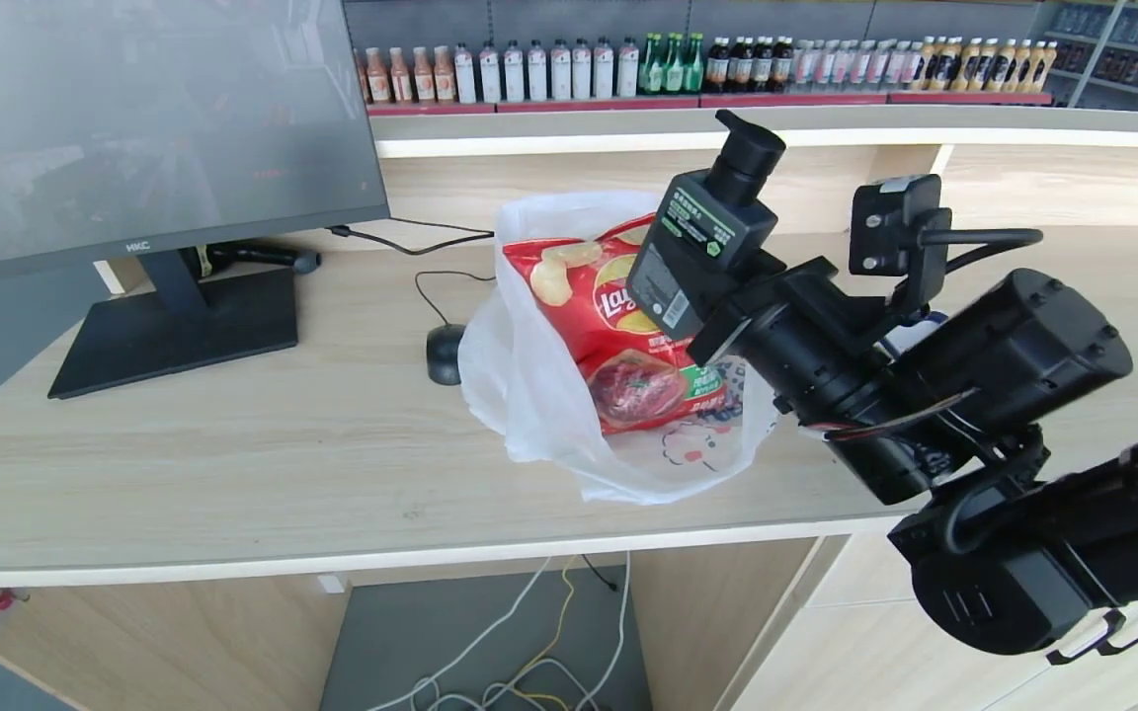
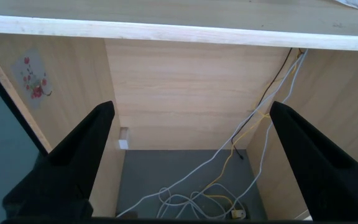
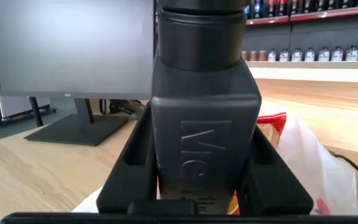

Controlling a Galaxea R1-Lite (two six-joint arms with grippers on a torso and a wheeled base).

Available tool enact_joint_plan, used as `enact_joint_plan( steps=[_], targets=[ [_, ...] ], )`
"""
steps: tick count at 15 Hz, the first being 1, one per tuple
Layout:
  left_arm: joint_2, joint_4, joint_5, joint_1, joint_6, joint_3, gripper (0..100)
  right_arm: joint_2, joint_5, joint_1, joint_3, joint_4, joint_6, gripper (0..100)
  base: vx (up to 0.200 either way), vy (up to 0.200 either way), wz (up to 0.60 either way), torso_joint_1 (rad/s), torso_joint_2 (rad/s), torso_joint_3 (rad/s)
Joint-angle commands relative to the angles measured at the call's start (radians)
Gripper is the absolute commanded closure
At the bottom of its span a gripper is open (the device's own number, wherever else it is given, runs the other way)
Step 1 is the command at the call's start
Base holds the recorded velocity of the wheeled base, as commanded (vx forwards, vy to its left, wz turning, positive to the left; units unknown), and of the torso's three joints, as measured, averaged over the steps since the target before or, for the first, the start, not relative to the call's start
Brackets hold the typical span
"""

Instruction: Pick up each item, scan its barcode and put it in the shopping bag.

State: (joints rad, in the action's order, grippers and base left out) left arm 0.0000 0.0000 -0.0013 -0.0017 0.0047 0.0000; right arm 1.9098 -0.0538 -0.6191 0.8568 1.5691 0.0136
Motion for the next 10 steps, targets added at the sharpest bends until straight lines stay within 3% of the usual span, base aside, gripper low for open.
enact_joint_plan(
  steps=[1, 10],
  targets=[
    [0.0, 0.0, 0.001, 0.0, 0.0, 0.0, 0, 0.052, -0.001, 0.002, 0.01, 0.002, 0.0, 100, 0.0, 0.0, 0.0, 0.0, 0.0, 0.0],
    [0.0, 0.0, 0.0, 0.0, 0.0, 0.0, 0, 0.163, 0.0, 0.025, 0.071, 0.002, 0.002, 100, 0.0, 0.0, 0.0, 0.0, 0.0, 0.0]
  ],
)
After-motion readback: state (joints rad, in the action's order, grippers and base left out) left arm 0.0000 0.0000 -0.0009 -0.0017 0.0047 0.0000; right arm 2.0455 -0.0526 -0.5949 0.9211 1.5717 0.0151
